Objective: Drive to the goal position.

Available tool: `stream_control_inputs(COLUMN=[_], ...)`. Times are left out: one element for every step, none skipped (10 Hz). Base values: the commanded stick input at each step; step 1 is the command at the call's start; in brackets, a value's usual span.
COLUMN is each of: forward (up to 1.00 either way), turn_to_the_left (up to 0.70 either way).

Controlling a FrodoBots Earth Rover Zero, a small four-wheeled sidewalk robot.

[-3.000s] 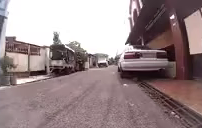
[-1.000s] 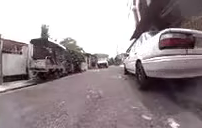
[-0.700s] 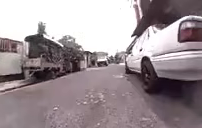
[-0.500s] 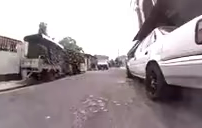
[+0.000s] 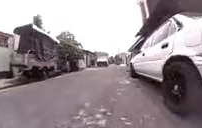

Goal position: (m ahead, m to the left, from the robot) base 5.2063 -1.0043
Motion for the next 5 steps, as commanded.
stream_control_inputs(forward=[1.0, 1.0, 1.0, 1.0, 1.0], turn_to_the_left=[0.0, 0.0, 0.0, 0.0, 0.0])
